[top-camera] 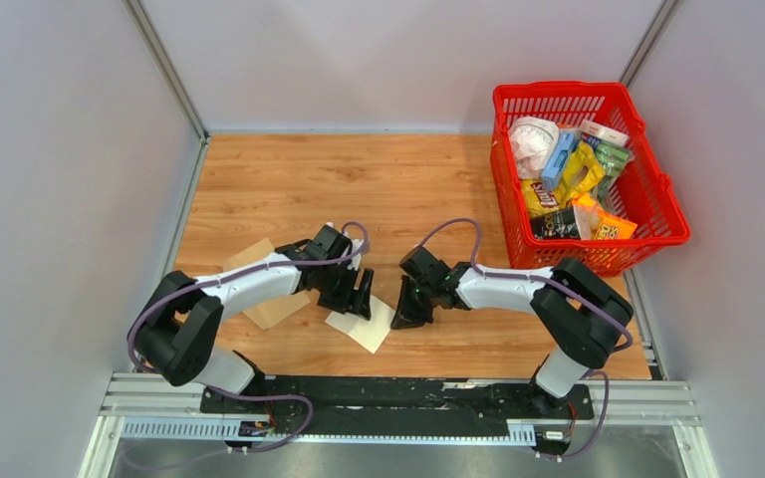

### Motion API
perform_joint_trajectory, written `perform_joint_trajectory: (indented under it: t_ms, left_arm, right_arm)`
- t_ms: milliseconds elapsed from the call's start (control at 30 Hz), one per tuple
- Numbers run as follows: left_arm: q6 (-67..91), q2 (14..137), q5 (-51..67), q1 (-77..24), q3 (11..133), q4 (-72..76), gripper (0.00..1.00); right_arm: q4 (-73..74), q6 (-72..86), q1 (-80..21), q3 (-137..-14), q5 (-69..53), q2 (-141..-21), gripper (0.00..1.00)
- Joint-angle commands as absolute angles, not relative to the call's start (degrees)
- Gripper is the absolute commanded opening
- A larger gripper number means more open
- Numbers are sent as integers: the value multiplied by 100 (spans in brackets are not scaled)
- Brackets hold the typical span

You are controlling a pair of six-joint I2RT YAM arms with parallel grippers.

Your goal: Place the letter into the envelope and seal it

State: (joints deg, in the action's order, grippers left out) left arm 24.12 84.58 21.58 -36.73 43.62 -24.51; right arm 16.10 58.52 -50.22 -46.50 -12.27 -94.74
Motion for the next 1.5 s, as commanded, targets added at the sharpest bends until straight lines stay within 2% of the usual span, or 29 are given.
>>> perform_joint_trajectory:
  t_ms: [0, 167, 367, 767, 1033, 1467]
  left_arm:
    - [2277, 7902, 681, -3700, 4920, -3329, 77]
    - [2198, 7848, 18, -3691, 5027, -3604, 77]
    - [1960, 8472, 500, -3691, 5142, -3419, 77]
    - [1784, 8903, 1064, -3691, 5010, -3068, 80]
    - [1811, 8877, 1010, -3691, 4957, -3094, 81]
    - [1907, 8912, 1985, -3762, 4685, -2681, 82]
  right_arm:
    - [1811, 5739, -4992, -4395, -624, -9756, 14]
    - [1784, 5678, -4983, -4368, -624, -9800, 13]
    - [1705, 5651, -4975, -4351, -650, -9879, 12]
    - [1635, 5607, -4957, -4298, -615, -9905, 9]
    - [1565, 5599, -4948, -4254, -642, -9958, 8]
    - [1441, 5581, -4948, -4377, -703, -10204, 6]
